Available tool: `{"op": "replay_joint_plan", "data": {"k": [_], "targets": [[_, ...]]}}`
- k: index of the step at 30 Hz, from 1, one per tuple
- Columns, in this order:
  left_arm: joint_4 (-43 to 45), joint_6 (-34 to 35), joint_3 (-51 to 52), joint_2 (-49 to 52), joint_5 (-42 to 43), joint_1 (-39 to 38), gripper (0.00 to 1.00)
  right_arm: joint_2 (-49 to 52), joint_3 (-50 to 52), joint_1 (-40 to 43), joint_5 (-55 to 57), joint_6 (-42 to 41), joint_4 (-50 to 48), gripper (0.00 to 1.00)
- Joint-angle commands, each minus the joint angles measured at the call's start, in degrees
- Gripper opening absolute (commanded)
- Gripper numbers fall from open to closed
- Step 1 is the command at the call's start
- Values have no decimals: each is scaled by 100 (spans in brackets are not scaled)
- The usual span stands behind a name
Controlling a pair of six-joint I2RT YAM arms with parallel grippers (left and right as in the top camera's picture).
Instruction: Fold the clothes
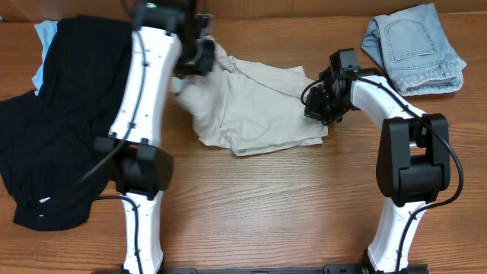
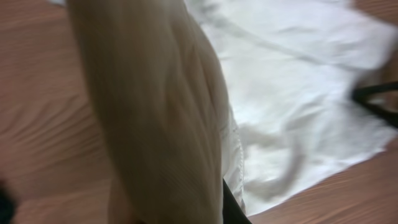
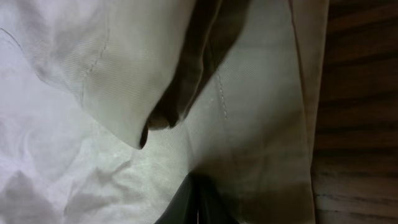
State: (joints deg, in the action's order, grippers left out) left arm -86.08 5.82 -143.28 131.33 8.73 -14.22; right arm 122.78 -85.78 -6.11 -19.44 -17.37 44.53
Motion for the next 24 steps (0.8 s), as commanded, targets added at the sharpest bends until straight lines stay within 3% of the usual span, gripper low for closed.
{"op": "replay_joint_plan", "data": {"k": [1,9,17,22,24], "targets": [[402,487,114,-57,437,-669,5,70,35,-26,28,-68,-55,4],[1388,671,256,-50,424,-1572,7,70,35,-26,28,-68,-76,4],[1475,966,256,-44,-33,-1836,7,48,-26,-13,-177,-68,-186,4],[1504,968,256,-37,-35,-1840,12,-411,-776,256,-560,-61,299,4],[1521,968,256,-37,-35,-1847,16,-726,-1161,457,-577,-63,632,9]]}}
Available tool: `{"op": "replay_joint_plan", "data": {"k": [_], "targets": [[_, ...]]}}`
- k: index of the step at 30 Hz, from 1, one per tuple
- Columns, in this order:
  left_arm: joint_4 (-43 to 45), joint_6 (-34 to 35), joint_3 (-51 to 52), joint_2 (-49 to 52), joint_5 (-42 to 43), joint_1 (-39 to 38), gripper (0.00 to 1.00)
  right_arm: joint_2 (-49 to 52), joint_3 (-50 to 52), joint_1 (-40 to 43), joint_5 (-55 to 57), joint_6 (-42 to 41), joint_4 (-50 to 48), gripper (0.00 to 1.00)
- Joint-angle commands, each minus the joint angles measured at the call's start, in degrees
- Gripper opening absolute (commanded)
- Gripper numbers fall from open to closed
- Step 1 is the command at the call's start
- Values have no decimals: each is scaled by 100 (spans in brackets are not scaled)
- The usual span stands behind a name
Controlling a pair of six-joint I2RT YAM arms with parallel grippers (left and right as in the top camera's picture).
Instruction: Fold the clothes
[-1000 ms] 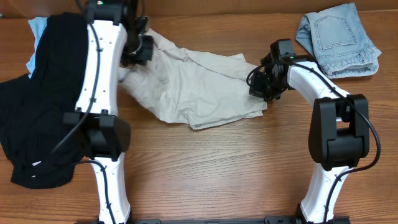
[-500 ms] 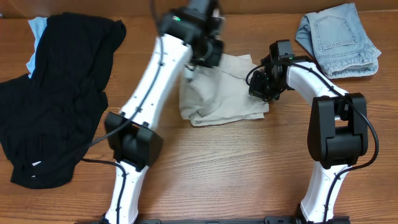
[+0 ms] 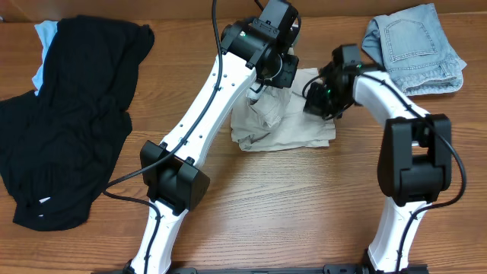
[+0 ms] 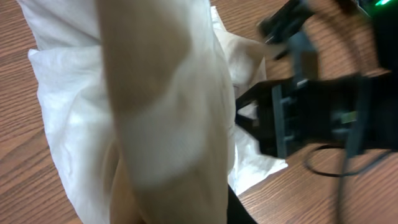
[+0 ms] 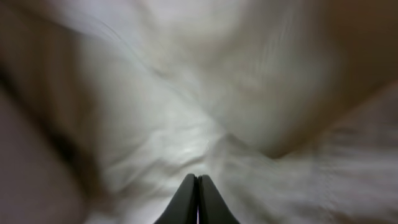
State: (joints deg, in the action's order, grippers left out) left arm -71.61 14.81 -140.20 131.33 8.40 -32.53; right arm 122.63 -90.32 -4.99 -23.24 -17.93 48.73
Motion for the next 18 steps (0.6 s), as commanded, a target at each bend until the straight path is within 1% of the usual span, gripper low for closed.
{"op": "replay_joint_plan", "data": {"k": [1,4,5,6,7,8,9,11,14,15,18], "targets": [[81,70,-52,-37,0,-17,16,-866,-883,455,-195,-4,358,15],[120,72,-52,-37,4,-28,18,-1335,-1458,870,-195,-2,839,36],[144,92,-52,-37,17,-28,21,-1467,-1611,1008,-195,0,964,40],[168,133,-52,-37,20,-28,29,-1587,-1731,1132,-195,15,1067,43],[199,205,-52,-37,20,-28,48,-1700,-1832,1250,-192,20,1163,48],[240,236,-52,-37,22,-31,87,-1805,-1908,1370,-192,20,1244,52],[304,238,-52,-37,22,-35,100,-1899,-1941,1467,-192,20,1300,54],[452,225,-52,-37,11,-33,100,-2017,-1941,1600,-190,48,1399,64],[704,-79,-52,-39,-114,4,100,-2017,-1893,1685,-136,310,1639,77],[748,-94,-55,-48,-151,42,100,-2013,-1849,1685,-83,341,1676,80],[798,-111,-68,-90,-151,243,100,-1978,-1537,1657,74,348,1740,84]]}}
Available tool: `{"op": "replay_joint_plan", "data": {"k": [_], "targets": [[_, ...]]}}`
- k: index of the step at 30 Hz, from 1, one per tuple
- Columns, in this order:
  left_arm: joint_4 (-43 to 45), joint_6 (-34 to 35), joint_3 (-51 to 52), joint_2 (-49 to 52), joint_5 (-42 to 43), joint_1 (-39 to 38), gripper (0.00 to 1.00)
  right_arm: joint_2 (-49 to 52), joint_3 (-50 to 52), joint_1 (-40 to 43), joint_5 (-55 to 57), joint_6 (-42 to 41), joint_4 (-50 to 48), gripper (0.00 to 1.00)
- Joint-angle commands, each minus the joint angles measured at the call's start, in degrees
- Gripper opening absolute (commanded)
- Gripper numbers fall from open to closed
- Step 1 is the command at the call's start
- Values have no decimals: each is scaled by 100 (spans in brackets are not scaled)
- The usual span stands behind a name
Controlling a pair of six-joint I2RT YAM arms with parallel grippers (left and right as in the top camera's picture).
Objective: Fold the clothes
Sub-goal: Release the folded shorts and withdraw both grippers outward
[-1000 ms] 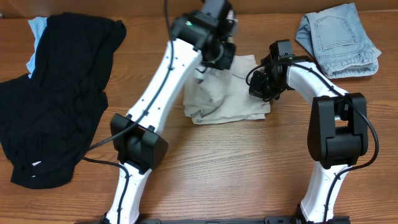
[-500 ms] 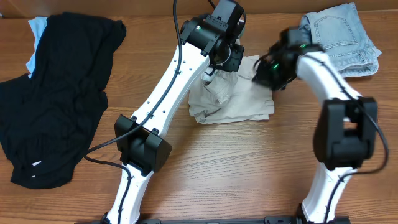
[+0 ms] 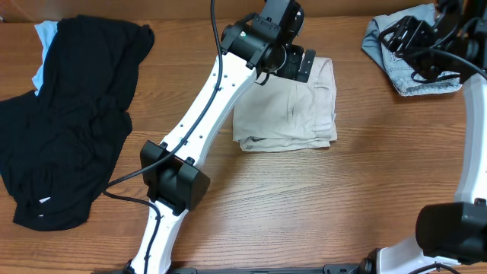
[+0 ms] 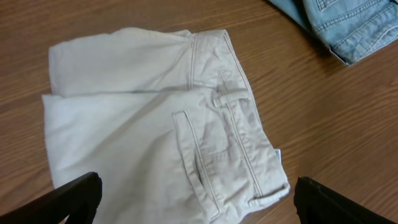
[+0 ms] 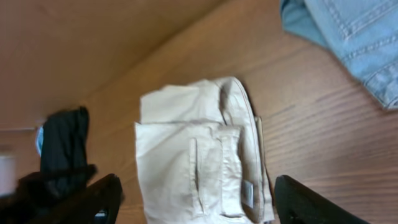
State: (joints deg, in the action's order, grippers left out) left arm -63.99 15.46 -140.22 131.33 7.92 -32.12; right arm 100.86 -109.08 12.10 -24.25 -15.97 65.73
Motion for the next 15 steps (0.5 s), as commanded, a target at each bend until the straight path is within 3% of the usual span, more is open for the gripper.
{"op": "replay_joint_plan", "data": {"k": [1,15], "targets": [[9,-175,-76,-103,-103,284,100,203,450,-70,170,149,28,84],[-999,-177,-103,-127,-107,1829,100,214,3279,-826,431,9,-1657,97]]}}
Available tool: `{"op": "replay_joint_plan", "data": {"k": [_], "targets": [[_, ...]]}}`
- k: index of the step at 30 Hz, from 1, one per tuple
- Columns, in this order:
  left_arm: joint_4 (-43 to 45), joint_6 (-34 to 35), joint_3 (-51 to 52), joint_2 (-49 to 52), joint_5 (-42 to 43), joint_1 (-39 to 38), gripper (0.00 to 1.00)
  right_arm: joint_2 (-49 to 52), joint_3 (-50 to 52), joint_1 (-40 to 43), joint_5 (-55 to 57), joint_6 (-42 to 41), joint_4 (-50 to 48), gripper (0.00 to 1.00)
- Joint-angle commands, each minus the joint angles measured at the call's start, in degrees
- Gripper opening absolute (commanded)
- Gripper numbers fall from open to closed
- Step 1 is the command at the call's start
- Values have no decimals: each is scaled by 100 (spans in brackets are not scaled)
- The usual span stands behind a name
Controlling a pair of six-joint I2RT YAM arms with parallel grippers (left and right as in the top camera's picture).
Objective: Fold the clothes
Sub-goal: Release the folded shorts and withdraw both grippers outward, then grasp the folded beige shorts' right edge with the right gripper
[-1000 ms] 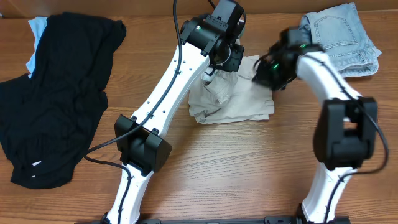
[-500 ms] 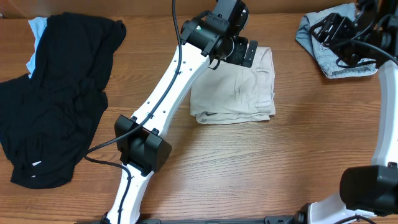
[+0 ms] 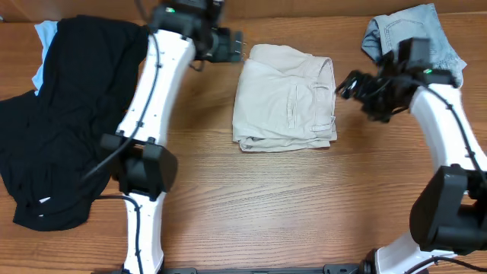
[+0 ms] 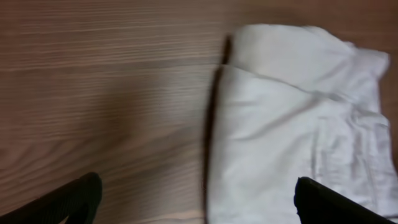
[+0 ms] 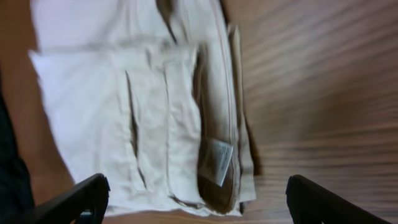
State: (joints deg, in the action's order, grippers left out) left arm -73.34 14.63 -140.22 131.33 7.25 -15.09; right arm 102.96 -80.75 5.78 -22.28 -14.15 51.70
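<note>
The beige shorts (image 3: 285, 99) lie folded in a neat rectangle at mid-table, waistband and back pocket on the right. In the left wrist view their left edge (image 4: 292, 124) shows, and my left gripper (image 4: 199, 208) hangs open over the wood beside it. From overhead the left gripper (image 3: 234, 46) sits just off the shorts' upper left corner. My right gripper (image 3: 348, 85) is open beside the waistband. Through the right wrist camera the pocket and label (image 5: 180, 124) lie under the open right gripper (image 5: 199, 208). Neither gripper holds anything.
A large black garment (image 3: 68, 114) is spread over the left of the table, with a light blue cloth (image 3: 42, 34) peeking out behind it. Folded blue jeans (image 3: 415, 42) lie at the back right, behind the right arm.
My left gripper has moved left, from over the shorts' top edge to off their upper left corner. My right gripper came down from over the jeans to beside the waistband. The shorts lie unchanged.
At first the shorts lay spread out, my left gripper shut on their lifted left end and my right shut on the right edge. Then the left held that end over the right half. Later both grippers were open and raised with the shorts folded; now both hover open beside them.
</note>
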Motion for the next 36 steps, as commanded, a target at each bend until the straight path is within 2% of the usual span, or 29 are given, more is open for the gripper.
{"op": "replay_joint_plan", "data": {"k": [1,7,14,17,19,21,29,31,36], "targets": [[-81,-96,-103,-127,-39,175,100,4,599,-249,332,-284,-369,98],[-166,-188,-92,-127,-44,280,100,4,1386,-533,424,-564,-1154,98],[-168,-245,-81,-127,-44,236,100,7,1720,-737,518,-741,-1596,98],[-166,-245,-50,-127,-44,232,100,9,1762,-769,715,-841,-1661,95],[-170,-245,-42,-122,-66,232,100,9,1768,-769,892,-839,-1733,86],[-162,-243,-20,-122,-101,232,100,9,1768,-769,1075,-835,-1910,63],[-162,-243,116,-120,-173,232,100,11,1768,-800,1078,-535,-2839,11],[-162,-243,153,-120,-170,232,100,15,1770,-846,1069,-538,-2754,4],[-162,-240,214,-120,-168,232,100,35,1775,-1091,1080,-535,-2127,4]]}}
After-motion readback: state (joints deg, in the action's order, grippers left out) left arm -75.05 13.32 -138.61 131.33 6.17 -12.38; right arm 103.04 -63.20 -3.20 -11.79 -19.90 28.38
